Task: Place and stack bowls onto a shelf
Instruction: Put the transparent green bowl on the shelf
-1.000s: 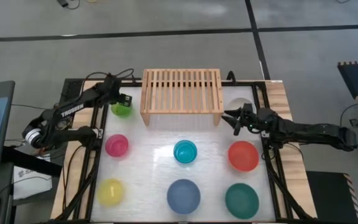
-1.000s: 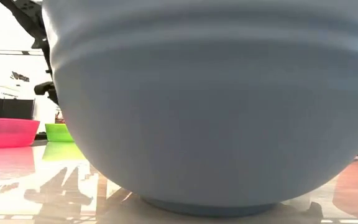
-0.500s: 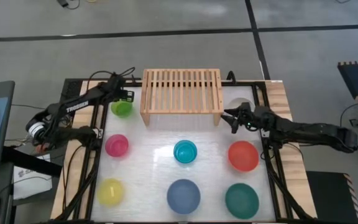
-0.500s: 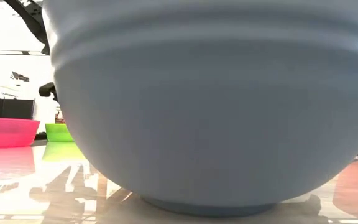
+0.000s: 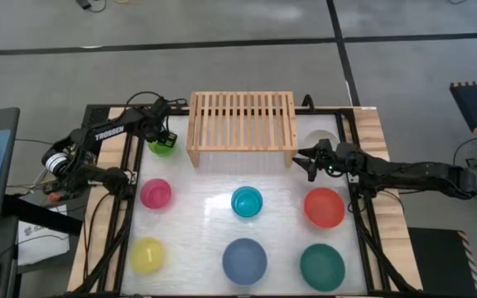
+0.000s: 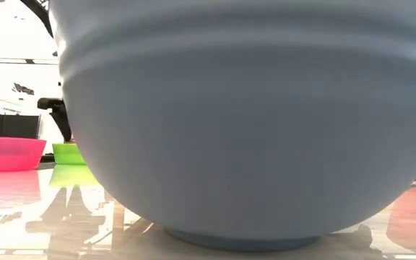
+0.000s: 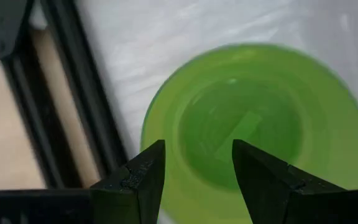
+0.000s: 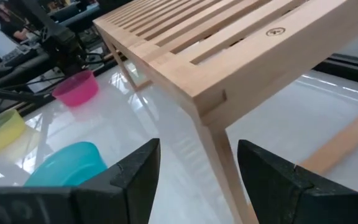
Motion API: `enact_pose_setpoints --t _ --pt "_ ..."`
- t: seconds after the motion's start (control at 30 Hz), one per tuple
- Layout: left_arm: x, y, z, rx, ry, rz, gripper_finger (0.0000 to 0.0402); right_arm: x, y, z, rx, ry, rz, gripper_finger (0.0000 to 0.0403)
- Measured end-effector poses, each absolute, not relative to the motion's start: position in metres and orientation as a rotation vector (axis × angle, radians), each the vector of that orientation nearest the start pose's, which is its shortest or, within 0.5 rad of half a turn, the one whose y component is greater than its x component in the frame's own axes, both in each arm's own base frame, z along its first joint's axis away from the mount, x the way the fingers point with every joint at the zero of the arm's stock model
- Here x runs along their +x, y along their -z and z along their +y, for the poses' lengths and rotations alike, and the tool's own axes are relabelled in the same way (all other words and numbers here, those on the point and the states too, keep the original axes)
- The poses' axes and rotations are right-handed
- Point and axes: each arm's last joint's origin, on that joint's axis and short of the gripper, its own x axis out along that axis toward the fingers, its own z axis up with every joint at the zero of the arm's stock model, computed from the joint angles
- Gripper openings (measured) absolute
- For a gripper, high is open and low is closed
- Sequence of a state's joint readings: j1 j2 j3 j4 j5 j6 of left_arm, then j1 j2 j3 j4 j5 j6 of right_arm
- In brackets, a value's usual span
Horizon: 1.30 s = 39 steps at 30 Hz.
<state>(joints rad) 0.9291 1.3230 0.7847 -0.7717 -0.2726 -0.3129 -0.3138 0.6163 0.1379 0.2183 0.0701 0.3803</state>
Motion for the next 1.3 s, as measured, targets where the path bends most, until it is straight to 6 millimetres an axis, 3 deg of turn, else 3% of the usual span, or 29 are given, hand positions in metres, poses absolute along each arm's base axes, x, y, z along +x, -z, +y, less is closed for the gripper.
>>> enact_pose_setpoints --t 0.27,0.67,1.03,1.17,1.3 --pt "0.127 -0.192 0.174 -0.737 -1.300 1.127 0.0162 0.136 -0.171 -0.044 0.405 0.417 0.196 0.0239" --pt "0.120 -0.189 0.148 -0.791 -1.365 1.338 0.0137 0.137 -0.170 -0.041 0.404 0.404 0.206 0.0240" --pt "0.105 -0.160 0.141 -0.901 -1.369 1.347 0.0132 0.136 -0.168 -0.041 0.380 0.403 0.230 0.0240" --pt "0.104 -0.157 0.142 -0.886 -1.359 1.345 0.0108 0.136 -0.169 -0.041 0.371 0.402 0.230 0.0240" --pt "0.107 -0.157 0.143 -0.853 -1.319 1.333 0.0049 0.136 -0.169 -0.041 0.365 0.400 0.228 0.0240"
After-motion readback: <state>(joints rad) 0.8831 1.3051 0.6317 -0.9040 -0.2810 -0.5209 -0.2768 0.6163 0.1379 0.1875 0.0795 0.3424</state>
